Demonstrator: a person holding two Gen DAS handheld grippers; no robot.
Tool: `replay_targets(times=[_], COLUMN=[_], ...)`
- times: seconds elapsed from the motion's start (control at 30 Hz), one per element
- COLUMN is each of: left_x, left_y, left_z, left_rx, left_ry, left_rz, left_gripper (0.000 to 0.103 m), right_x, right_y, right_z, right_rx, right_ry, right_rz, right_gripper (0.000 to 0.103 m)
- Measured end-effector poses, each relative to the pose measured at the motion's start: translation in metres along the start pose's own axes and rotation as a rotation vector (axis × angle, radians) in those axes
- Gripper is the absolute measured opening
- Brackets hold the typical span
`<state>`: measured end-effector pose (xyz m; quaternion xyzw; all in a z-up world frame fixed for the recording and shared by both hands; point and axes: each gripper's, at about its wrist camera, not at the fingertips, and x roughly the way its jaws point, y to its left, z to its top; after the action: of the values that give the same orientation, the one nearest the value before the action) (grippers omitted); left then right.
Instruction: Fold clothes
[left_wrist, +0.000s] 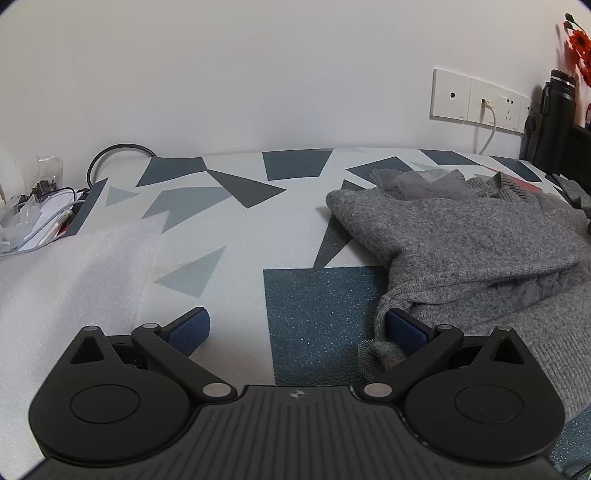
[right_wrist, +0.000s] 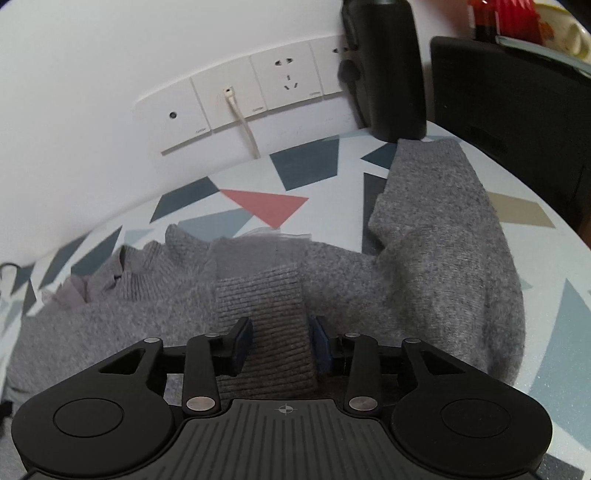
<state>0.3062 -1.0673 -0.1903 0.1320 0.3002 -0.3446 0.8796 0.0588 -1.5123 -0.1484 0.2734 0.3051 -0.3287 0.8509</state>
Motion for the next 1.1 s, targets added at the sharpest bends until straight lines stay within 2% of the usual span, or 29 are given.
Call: replay_targets(times=[0.03, 0.07, 0.1, 0.13, 0.27, 0.3, 0.37, 0.57, 0.63, 0.7, 0.83, 0.97, 1.1], left_x=[0.000, 0.000, 0.000, 0.000, -0.001, -0.001, -0.001, -0.001, 0.000, 0.000, -0.001, -0.001, -0.002], left_y=[0.000, 0.000, 0.000, 0.000, -0.001, -0.001, -0.001, 0.001, 0.001, 0.001, 0.001, 0.000, -0.003], left_z=[0.000, 0.000, 0.000, 0.000, 0.000, 0.000, 0.000, 0.000, 0.000, 0.000, 0.000, 0.000, 0.000], left_rx=[0.001, 0.001, 0.002, 0.003, 0.004, 0.004, 0.006, 0.001, 0.000, 0.000, -0.001, 0.004, 0.018], left_ry=[0.000, -0.001, -0.001, -0.001, -0.001, -0.002, -0.002, 0.000, 0.000, 0.000, 0.001, -0.001, -0.006], left_rz=[0.001, 0.001, 0.002, 0.003, 0.003, 0.003, 0.004, -0.001, -0.001, -0.001, -0.001, 0.003, 0.014], left_gripper=[0.103, 0.103, 0.103, 0.103, 0.103, 0.103, 0.103, 0.103, 0.103, 0.103, 0.103, 0.103, 0.103], right_x=[0.001, 0.002, 0.002, 0.001, -0.008, -0.011, -0.014, -0.004, -0.003, -0.004, -0.015, -0.023, -0.019], right_y=[0.003, 0.006, 0.009, 0.012, 0.015, 0.015, 0.014, 0.012, 0.010, 0.010, 0.021, 0.036, 0.051], right_z=[0.000, -0.001, -0.001, -0.001, 0.005, 0.007, 0.012, 0.007, 0.004, 0.002, -0.004, -0.013, -0.026], right_rx=[-0.019, -0.040, -0.066, -0.093, -0.109, -0.111, -0.113, -0.137, -0.128, -0.125, -0.187, -0.254, -0.315], right_ry=[-0.002, -0.006, -0.016, -0.030, -0.109, -0.132, -0.153, -0.111, -0.106, -0.106, -0.114, -0.122, -0.106], right_rz=[-0.007, -0.017, -0.032, -0.050, -0.056, -0.059, -0.065, -0.104, -0.101, -0.086, -0.072, -0.071, -0.067], right_gripper=[0.036, 0.031, 0.016, 0.011, 0.007, 0.002, 0.002, 0.003, 0.012, 0.046, 0.054, 0.069, 0.071])
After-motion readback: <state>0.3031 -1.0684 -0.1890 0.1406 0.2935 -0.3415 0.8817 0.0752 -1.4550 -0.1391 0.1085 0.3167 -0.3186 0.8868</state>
